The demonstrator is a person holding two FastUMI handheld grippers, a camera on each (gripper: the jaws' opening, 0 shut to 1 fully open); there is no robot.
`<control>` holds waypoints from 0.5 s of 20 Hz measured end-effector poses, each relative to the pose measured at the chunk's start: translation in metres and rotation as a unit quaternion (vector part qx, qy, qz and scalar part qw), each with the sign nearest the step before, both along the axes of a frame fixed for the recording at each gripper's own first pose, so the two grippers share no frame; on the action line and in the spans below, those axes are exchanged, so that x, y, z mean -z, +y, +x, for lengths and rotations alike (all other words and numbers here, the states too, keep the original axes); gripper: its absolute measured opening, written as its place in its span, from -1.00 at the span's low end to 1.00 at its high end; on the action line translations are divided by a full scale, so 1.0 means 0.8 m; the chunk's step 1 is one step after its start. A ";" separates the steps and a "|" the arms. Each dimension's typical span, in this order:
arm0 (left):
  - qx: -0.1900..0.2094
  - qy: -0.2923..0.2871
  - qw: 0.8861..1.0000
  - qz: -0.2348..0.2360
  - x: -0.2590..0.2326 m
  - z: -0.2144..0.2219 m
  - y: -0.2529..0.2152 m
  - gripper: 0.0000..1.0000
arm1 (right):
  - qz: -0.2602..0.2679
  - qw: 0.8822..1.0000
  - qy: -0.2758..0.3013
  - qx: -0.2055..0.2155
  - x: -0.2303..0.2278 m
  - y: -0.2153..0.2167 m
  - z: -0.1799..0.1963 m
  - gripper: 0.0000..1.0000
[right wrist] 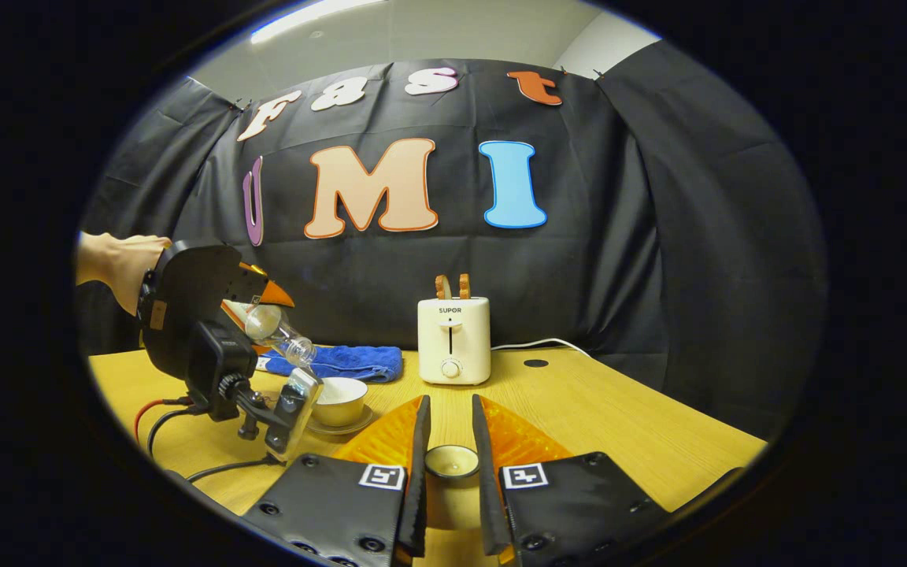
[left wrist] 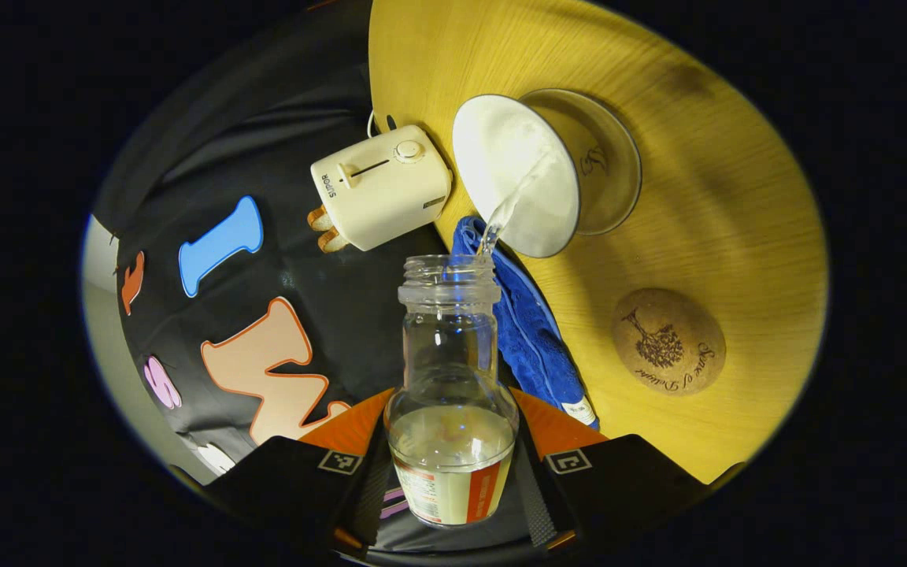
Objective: Open the teacup lid with one hand, grasp the water bottle and pour water into the teacup with the other hand; after pouring, place the water bottle on the coaster and then close the teacup lid.
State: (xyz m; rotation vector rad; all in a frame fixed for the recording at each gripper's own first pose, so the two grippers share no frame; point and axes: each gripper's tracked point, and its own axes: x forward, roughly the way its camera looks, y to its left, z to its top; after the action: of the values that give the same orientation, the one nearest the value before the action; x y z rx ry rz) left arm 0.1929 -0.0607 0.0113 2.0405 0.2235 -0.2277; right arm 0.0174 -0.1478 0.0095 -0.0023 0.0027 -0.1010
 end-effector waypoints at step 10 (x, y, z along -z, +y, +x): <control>0.014 -0.004 1.000 0.025 -0.012 0.001 -0.016 0.38 | 0.000 1.000 0.000 -0.001 0.001 0.000 0.001 -0.38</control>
State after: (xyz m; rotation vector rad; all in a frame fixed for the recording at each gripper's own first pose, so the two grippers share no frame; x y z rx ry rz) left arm 0.1935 -0.0736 0.0209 2.0954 0.1965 -0.2330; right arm 0.0179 -0.1478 0.0090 -0.0018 0.0029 -0.0990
